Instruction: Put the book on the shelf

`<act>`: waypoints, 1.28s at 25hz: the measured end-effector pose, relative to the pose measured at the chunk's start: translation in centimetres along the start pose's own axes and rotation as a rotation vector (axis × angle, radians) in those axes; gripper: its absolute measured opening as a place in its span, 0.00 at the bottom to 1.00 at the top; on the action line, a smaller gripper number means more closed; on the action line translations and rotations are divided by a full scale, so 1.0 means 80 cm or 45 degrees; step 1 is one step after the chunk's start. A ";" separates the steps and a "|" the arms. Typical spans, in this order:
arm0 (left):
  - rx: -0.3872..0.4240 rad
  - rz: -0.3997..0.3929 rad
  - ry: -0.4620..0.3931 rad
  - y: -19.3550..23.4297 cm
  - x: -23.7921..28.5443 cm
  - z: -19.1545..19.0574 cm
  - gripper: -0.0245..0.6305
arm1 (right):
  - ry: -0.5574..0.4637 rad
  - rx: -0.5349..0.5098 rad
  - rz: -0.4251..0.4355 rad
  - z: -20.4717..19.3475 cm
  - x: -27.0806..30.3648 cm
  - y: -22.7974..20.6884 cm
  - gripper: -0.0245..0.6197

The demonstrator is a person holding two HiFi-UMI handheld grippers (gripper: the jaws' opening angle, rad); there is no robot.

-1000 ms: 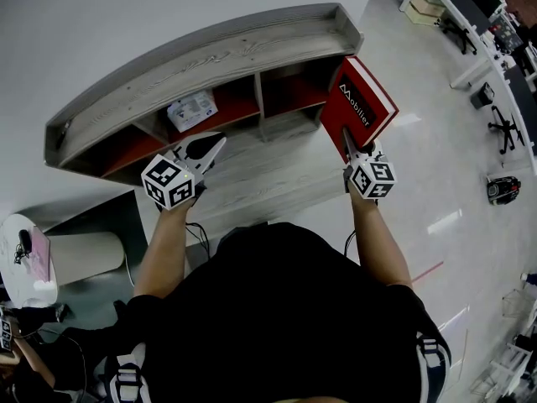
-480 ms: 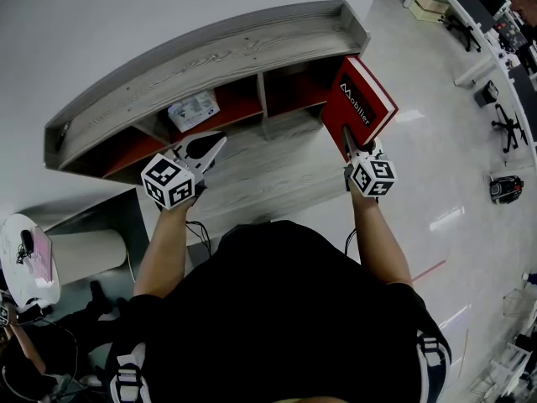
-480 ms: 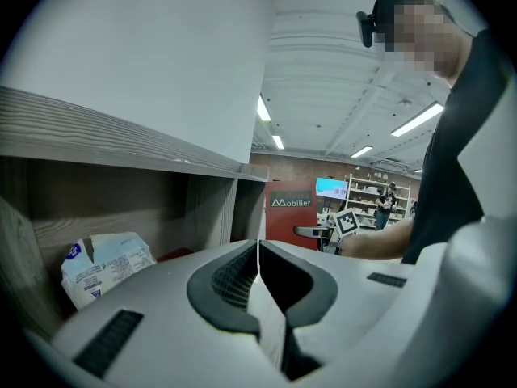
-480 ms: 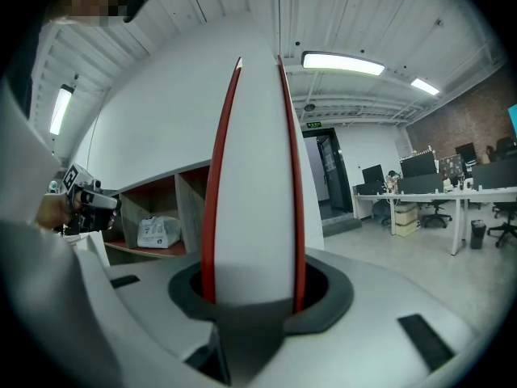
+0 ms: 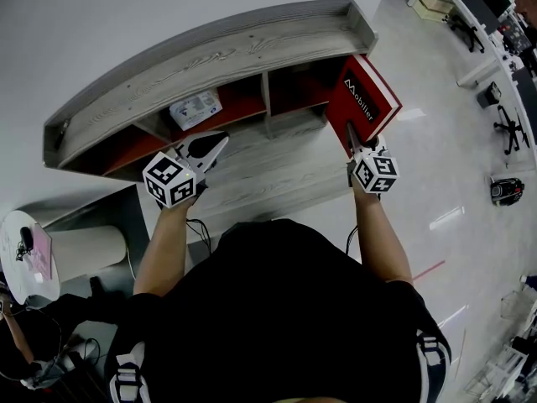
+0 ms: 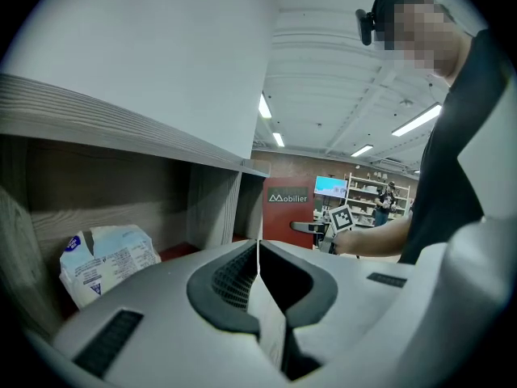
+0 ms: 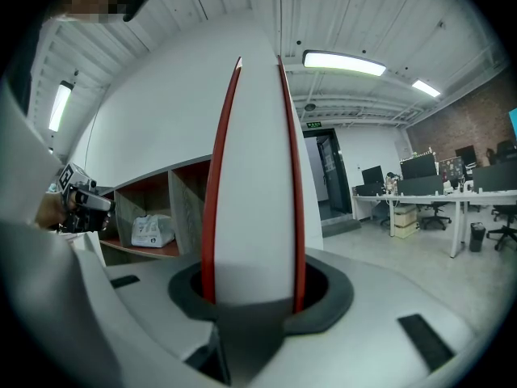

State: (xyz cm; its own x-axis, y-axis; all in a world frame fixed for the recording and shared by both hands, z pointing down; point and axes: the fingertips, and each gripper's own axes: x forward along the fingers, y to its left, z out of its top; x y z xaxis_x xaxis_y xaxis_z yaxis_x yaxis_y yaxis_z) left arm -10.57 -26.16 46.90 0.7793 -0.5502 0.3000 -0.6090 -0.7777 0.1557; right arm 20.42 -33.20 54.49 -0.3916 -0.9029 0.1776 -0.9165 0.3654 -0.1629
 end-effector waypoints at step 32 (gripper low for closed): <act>-0.060 0.016 0.031 0.034 -0.004 -0.025 0.07 | 0.011 -0.036 -0.016 -0.002 0.066 -0.008 0.29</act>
State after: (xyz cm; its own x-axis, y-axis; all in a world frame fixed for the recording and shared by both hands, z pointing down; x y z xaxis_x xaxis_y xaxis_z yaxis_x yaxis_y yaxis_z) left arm -12.72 -27.48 49.13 0.7682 -0.5514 0.3252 -0.6252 -0.7556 0.1958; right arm 18.88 -38.18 55.69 -0.3806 -0.9054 0.1879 -0.9232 0.3605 -0.1330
